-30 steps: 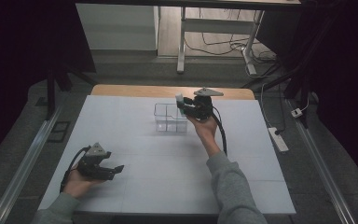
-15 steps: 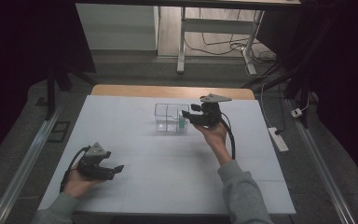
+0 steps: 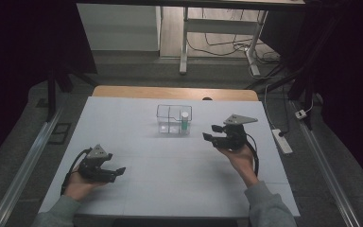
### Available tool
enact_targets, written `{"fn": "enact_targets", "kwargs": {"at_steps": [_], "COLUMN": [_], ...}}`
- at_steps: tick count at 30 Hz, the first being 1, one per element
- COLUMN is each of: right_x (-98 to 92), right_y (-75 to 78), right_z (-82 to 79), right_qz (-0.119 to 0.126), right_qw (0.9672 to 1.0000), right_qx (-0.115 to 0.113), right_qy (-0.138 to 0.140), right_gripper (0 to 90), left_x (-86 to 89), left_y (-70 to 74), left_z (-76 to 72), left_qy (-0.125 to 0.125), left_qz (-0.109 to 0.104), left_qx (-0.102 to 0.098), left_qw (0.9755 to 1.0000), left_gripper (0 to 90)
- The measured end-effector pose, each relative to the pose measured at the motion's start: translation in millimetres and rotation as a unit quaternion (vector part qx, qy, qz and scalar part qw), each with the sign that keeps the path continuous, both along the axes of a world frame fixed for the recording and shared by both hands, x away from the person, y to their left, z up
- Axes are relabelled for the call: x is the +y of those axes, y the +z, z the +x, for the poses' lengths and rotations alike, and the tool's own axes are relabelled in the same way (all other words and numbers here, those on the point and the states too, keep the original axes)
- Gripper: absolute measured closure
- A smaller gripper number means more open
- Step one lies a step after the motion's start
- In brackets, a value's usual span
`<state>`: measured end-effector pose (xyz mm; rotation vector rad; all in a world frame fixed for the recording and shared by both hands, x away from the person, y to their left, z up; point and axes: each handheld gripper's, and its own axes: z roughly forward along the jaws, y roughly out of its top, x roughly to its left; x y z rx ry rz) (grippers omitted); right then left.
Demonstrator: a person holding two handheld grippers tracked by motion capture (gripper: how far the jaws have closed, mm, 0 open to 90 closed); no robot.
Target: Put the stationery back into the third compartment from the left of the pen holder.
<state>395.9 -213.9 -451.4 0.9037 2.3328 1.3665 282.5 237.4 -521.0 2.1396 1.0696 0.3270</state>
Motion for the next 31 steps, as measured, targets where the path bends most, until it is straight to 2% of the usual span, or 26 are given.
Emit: {"fn": "enact_targets", "kwargs": {"at_steps": [9,14,19,24,31], "right_x": [-42.5,-65.2,-81.2,-89.4,-87.0], "right_y": [-15.8,-27.6,-32.1,-36.7,-38.9], "right_z": [-40.2,-52.7,-63.0,-67.0,-67.3], "right_qz": [-0.023,-0.018,-0.015,-0.021,-0.029], "right_qw": [0.9996,0.9992,0.9990,0.9986,0.9987], "right_qx": [0.017,0.033,0.033,0.036,0.028], "right_qy": [-0.003,-0.016,-0.027,-0.032,-0.032], "right_gripper": [40.5,38.8,37.8,37.6,36.8], "left_x": [-2.6,-2.9,-2.7,-2.6,-2.7], "left_y": [0.0,0.1,0.6,0.4,0.6], "left_z": [-1.1,-1.2,-1.3,-1.1,-0.9], "left_qy": [-0.003,-0.003,-0.004,-0.002,-0.003], "left_qz": [0.005,0.004,0.006,0.004,0.004], "left_qx": [-0.002,-0.001,-0.002,-0.002,-0.004], "left_qw": [1.0000,1.0000,1.0000,1.0000,1.0000], "left_gripper": [19.5,19.5,19.5,19.5,19.5]}}
